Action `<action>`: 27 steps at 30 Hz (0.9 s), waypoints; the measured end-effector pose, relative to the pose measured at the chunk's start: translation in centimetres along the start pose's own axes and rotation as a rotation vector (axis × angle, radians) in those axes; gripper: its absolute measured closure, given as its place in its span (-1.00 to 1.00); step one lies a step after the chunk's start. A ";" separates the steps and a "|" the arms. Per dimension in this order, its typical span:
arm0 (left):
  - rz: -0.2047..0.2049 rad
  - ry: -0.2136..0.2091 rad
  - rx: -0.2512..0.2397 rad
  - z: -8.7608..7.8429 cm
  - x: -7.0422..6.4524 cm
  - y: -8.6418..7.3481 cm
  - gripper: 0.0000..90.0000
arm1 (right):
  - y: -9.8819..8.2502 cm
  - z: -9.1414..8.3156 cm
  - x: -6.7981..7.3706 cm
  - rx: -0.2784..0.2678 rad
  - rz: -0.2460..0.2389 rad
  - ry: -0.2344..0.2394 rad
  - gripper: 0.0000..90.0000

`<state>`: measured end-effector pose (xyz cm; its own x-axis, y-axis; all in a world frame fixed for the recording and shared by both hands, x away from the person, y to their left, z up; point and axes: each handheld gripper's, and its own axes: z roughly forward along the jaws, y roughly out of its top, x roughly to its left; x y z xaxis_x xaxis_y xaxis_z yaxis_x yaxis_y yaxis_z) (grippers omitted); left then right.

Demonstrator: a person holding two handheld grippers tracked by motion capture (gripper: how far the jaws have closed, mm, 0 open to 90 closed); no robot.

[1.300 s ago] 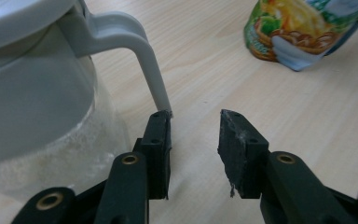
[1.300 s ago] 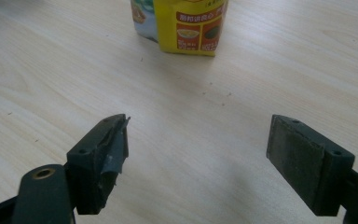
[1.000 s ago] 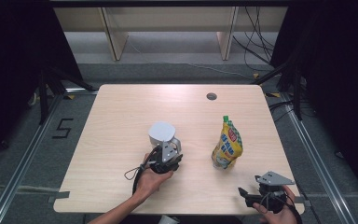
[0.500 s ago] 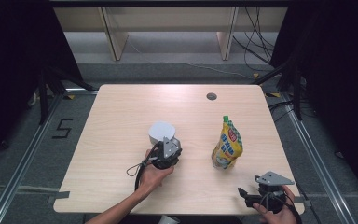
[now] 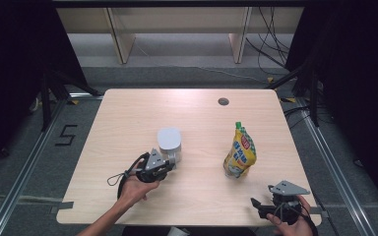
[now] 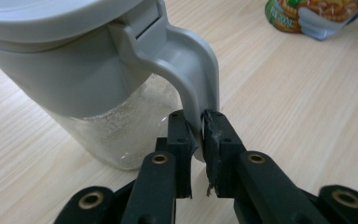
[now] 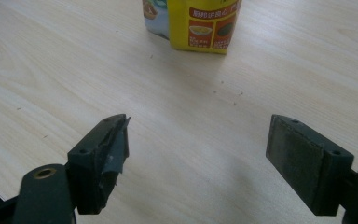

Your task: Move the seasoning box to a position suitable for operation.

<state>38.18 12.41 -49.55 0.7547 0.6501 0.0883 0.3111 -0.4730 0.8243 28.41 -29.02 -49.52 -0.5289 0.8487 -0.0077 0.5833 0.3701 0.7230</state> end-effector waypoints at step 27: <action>-0.074 0.130 0.034 -0.2 0.1 0.0 0.48 | 0.0 0.3 0.0 0.020 -0.009 0.014 -0.51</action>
<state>38.14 12.56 -49.45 0.6481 0.7547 0.1015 0.3842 -0.4392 0.8121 28.56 -28.96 -49.72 -0.5424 0.8401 -0.0042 0.5907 0.3849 0.7092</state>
